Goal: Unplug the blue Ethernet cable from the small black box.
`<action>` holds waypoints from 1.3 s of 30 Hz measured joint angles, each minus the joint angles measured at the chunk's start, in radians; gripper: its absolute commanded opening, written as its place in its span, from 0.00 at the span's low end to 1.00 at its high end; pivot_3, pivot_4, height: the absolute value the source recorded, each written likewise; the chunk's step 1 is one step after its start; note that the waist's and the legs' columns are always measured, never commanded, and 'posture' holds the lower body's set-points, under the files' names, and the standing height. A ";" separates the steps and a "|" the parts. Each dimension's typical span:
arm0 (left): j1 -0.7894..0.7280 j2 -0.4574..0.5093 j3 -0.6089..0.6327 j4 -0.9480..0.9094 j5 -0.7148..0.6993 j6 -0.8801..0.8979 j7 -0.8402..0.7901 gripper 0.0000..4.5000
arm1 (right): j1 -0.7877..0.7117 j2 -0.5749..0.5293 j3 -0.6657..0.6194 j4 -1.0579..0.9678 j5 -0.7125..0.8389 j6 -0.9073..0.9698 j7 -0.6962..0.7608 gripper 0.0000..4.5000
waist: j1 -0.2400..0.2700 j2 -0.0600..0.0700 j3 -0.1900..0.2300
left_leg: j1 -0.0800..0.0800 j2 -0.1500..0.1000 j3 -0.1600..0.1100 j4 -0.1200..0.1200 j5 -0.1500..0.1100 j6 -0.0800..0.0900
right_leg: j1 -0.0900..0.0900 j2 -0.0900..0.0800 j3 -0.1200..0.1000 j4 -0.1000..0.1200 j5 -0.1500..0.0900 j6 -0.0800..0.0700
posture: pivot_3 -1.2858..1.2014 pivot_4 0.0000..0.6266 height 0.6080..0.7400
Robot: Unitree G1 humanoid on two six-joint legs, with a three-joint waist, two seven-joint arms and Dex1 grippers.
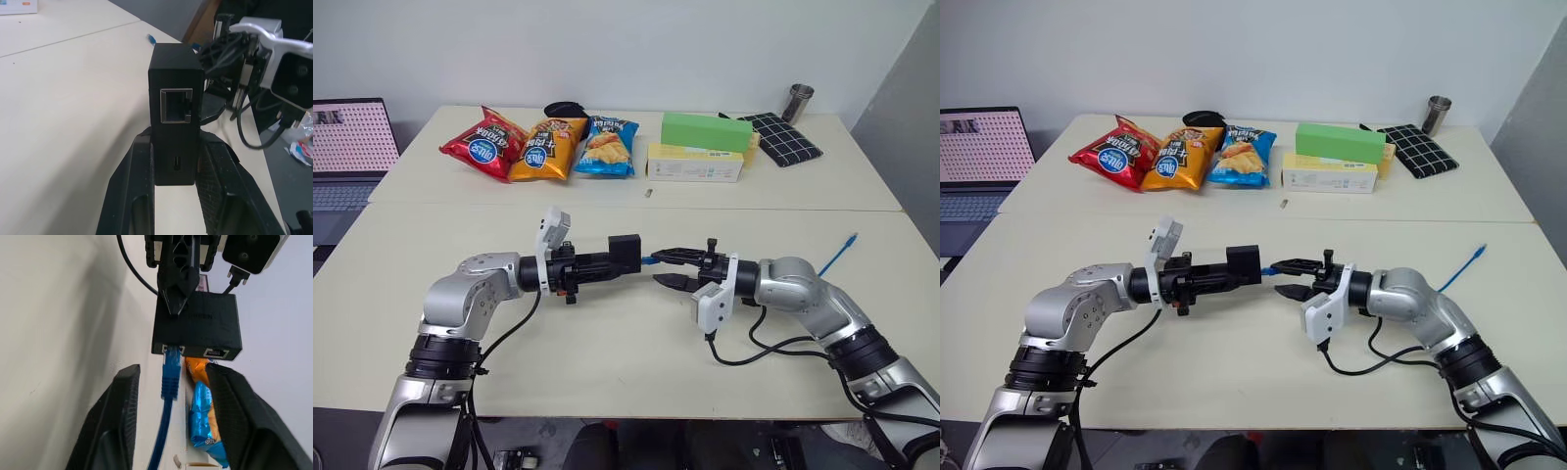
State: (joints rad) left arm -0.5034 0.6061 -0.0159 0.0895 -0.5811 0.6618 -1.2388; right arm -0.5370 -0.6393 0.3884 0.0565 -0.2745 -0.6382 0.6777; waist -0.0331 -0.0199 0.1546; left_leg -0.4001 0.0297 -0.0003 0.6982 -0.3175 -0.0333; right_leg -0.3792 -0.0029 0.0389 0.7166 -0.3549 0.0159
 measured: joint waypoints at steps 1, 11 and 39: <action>-0.001 0.002 -0.002 0.005 0.007 -0.013 -0.011 0.17 | 0.024 -0.020 -0.006 -0.041 0.061 0.057 0.045 0.70 | 0.001 0.000 0.000 | 0.000 0.000 0.000 0.000 0.000 0.000 | 0.000 0.000 0.000 0.000 0.000 0.000 | 0.52 0.24 1.00; -0.048 0.009 -0.031 0.038 0.019 -0.085 -0.153 0.17 | 0.109 -0.013 -0.202 -0.502 0.920 1.174 0.049 0.71 | 0.001 0.000 0.000 | 0.000 0.000 -0.002 0.000 0.000 0.000 | 0.002 0.000 -0.001 0.000 0.000 0.000 | 0.52 0.24 1.00; 0.027 0.044 -0.015 -0.119 -0.011 -0.121 -0.127 0.17 | 0.011 0.074 -0.205 -0.381 1.010 1.479 0.174 0.71 | 0.001 0.000 0.000 | 0.000 -0.001 -0.002 0.000 0.000 0.001 | 0.001 0.000 -0.001 -0.001 0.000 0.000 | 0.52 0.24 1.00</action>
State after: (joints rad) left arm -0.4761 0.6497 -0.0313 -0.0298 -0.5918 0.5406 -1.3663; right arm -0.5260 -0.5649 0.1838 -0.3245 0.7351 0.8408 0.8520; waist -0.0321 -0.0199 0.1547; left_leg -0.4005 0.0292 -0.0021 0.6984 -0.3178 -0.0326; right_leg -0.3781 -0.0028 0.0380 0.7154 -0.3548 0.0158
